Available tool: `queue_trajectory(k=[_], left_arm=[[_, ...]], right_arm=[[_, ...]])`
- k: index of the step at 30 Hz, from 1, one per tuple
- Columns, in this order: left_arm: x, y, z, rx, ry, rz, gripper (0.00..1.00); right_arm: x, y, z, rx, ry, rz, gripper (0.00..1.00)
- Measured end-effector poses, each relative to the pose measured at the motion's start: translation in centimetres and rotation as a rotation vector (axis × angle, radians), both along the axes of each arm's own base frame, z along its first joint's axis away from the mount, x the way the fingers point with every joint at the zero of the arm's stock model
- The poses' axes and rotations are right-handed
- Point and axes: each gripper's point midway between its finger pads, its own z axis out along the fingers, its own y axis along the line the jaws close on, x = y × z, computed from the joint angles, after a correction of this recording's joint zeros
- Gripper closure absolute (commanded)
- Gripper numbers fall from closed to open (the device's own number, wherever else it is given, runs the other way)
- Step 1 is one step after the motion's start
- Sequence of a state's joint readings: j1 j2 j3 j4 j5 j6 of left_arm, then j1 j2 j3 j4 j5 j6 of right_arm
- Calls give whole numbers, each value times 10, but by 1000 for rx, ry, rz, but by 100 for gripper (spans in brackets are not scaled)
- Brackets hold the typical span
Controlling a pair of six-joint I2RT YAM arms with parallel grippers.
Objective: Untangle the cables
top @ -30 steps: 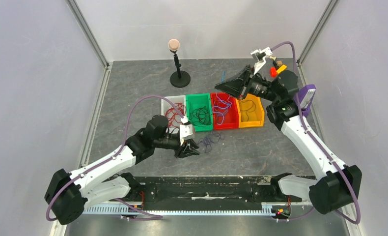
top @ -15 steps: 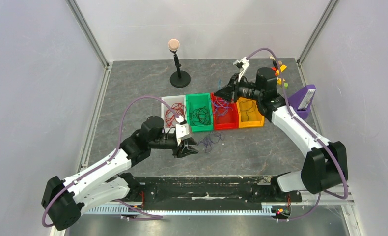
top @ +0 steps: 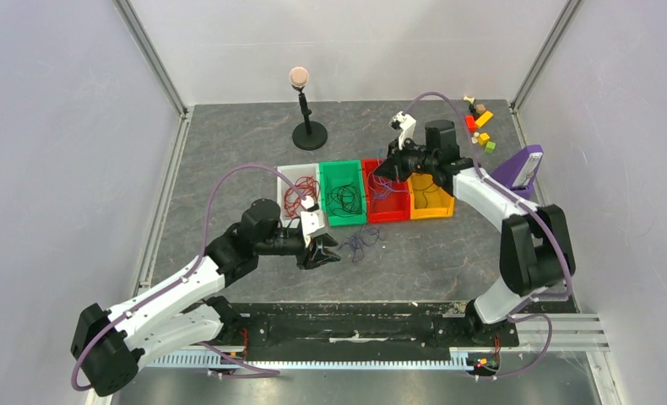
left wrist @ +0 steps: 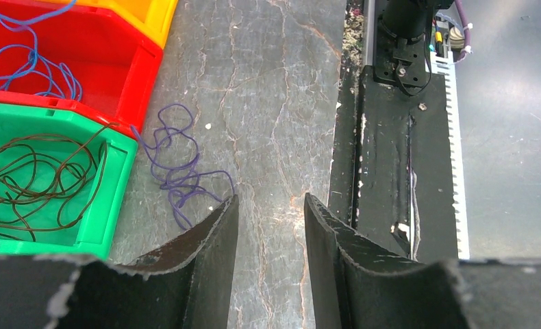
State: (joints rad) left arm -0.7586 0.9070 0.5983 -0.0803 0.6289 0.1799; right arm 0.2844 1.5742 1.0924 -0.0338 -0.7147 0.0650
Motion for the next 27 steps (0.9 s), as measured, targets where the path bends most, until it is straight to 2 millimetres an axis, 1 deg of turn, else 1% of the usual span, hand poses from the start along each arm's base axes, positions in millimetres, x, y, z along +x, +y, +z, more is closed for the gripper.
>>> queue_trajectory(k=[1, 2, 5, 8, 10, 11, 12, 14, 15, 18, 20, 21, 23, 24, 27], left_arm=[[0, 0, 0, 0, 0, 1, 53], [0, 0, 0, 0, 1, 3, 52], [0, 1, -1, 0, 1, 9, 51], [1, 2, -1, 1, -4, 19, 51], [2, 3, 0, 0, -8, 25, 51], [2, 3, 1, -3, -11, 27, 51], [2, 3, 2, -3, -11, 27, 51], [2, 3, 2, -4, -10, 27, 51], [2, 4, 1, -3, -9, 29, 51], [2, 5, -1, 0, 2, 39, 51], [4, 5, -2, 1, 13, 55, 49], [5, 6, -2, 1, 19, 65, 47], [7, 6, -3, 3, 30, 83, 47], [9, 7, -5, 10, 32, 95, 48], [16, 7, -20, 55, 67, 129, 48]], right_arm=[[4, -1, -9, -19, 11, -3, 100], [8, -2, -20, -38, 25, -4, 97], [12, -4, -48, -83, 82, -11, 74], [11, -8, -68, -126, 145, -12, 58], [5, -10, -72, -142, 174, -14, 46], [3, -12, -70, -146, 178, -15, 40], [1, -12, -66, -145, 176, -17, 36], [-3, -14, -50, -140, 154, -20, 29], [-6, -15, -39, -138, 131, -17, 27], [-19, -18, -7, -137, 51, 7, 26], [-30, -19, 7, -154, 1, 38, 27], [-36, -18, 10, -163, -14, 57, 28], [-54, -9, 6, -186, -30, 114, 30], [-64, -4, 0, -199, -27, 147, 31], [-98, 8, -28, -237, 35, 232, 34]])
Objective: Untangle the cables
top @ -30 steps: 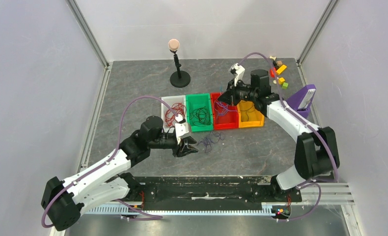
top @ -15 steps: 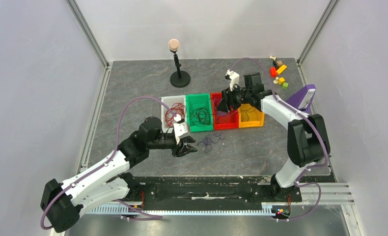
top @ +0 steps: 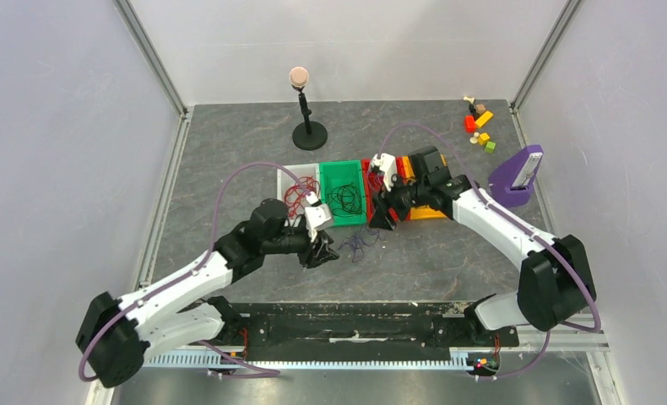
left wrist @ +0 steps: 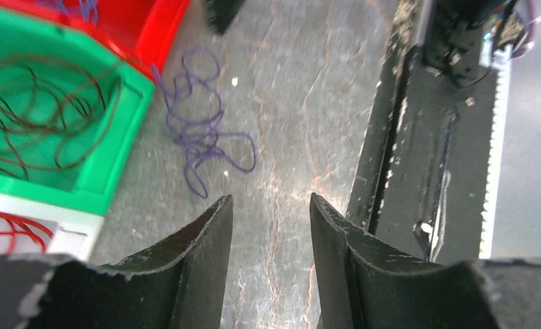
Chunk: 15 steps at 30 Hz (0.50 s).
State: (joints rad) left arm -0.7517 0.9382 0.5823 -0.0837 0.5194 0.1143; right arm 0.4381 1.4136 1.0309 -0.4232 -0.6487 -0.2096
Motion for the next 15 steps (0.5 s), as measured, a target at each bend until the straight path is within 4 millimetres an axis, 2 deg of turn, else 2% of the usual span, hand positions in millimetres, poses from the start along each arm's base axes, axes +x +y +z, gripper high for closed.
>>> queue_trajectory(k=[2, 6, 9, 15], left_arm=[[5, 0, -23, 64, 54, 20, 48], [15, 2, -69, 217, 157, 52, 45], [27, 3, -84, 287, 155, 66, 44], [46, -4, -100, 346, 141, 74, 44]], right_arm=[[-16, -2, -18, -32, 55, 15, 38], [-21, -14, -37, -86, 90, -19, 44], [-25, -24, -53, -130, 104, -51, 48], [-30, -41, -85, -207, 126, -127, 50]])
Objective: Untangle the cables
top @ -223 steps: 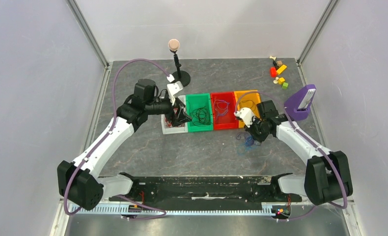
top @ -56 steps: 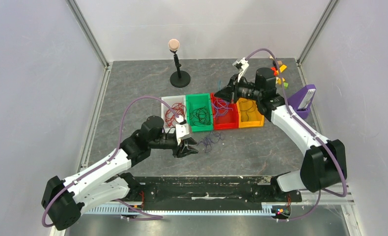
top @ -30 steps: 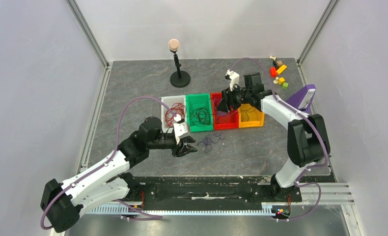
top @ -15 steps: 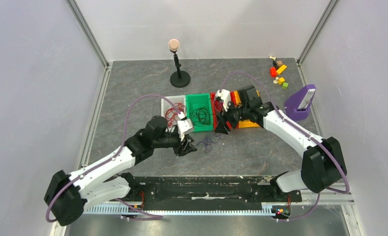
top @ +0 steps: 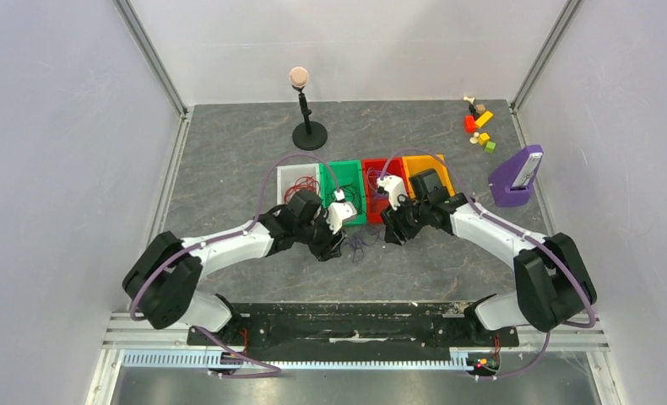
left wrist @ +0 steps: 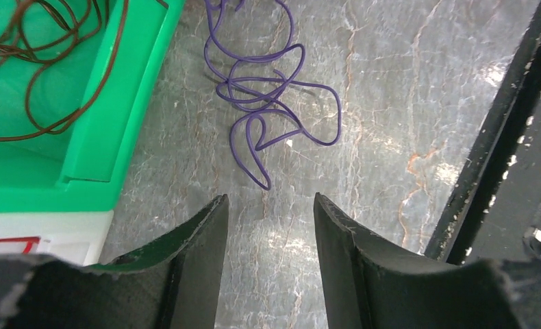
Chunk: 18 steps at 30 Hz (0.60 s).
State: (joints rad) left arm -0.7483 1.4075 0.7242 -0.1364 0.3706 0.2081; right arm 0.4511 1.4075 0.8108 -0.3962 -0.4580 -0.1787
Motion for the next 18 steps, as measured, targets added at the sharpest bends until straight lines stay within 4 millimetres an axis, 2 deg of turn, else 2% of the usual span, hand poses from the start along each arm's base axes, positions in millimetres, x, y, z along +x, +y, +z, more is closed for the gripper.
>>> queue_trajectory(k=[7, 10, 14, 16, 17, 18], left_arm=[[2, 1, -24, 48, 33, -2, 43], [5, -1, -27, 49, 27, 2, 43], [10, -5, -25, 35, 13, 3, 45], [13, -8, -25, 29, 6, 3, 52], [16, -11, -25, 25, 1, 3, 60], [18, -13, -24, 22, -1, 2, 75]], right_arm=[[14, -2, -15, -29, -41, -66, 48], [18, 4, -20, -24, -45, -76, 49], [20, 10, -25, -10, -49, -88, 55], [19, 11, -29, -4, -52, -93, 61], [18, 11, -30, -4, -52, -96, 64], [17, 11, -32, -4, -52, -101, 68]])
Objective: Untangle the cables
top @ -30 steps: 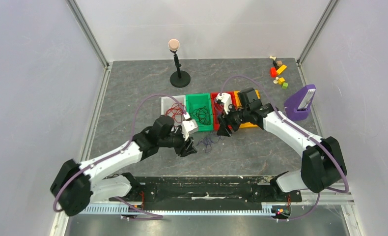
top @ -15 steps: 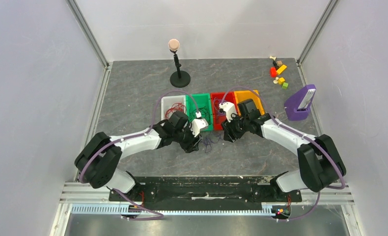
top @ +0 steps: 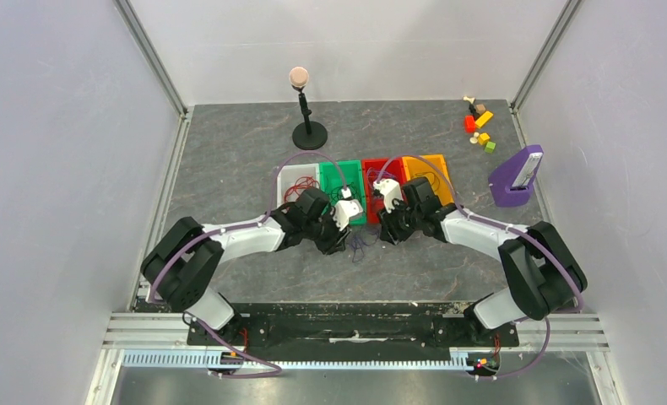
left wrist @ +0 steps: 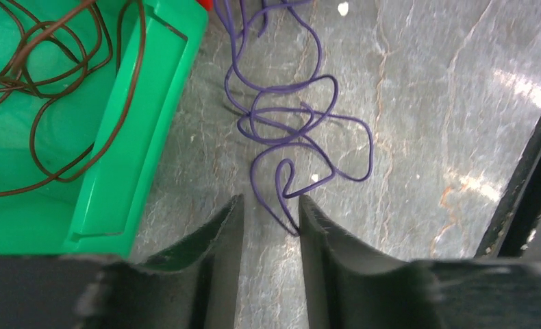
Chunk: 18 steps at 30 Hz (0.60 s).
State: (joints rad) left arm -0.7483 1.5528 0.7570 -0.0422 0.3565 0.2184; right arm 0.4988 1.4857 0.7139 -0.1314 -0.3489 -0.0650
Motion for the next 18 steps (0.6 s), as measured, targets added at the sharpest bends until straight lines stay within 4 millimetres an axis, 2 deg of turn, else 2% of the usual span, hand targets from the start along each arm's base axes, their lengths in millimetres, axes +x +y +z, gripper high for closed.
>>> queue_trajectory(k=[1, 2, 4, 9, 11, 15, 18], left_arm=[[2, -2, 0, -3, -2, -1, 89], [3, -3, 1, -7, -4, -3, 97], [2, -6, 4, -13, -3, -18, 98], [-6, -7, 13, -22, 18, -58, 98], [-15, -2, 24, -27, 21, -77, 98], [-27, 12, 69, -95, -41, -99, 98], [-28, 36, 102, -154, -88, -65, 98]], right_arm=[[-1, 0, -1, -2, 1, -3, 76], [-1, -1, -2, -4, 1, -8, 84], [0, -2, -4, -2, 0, -20, 98], [-1, -8, -5, -19, -17, -36, 100], [-2, -12, 1, -31, -40, -43, 100], [5, -25, 38, -24, -148, -70, 100], [15, -46, 68, -14, -226, -134, 100]])
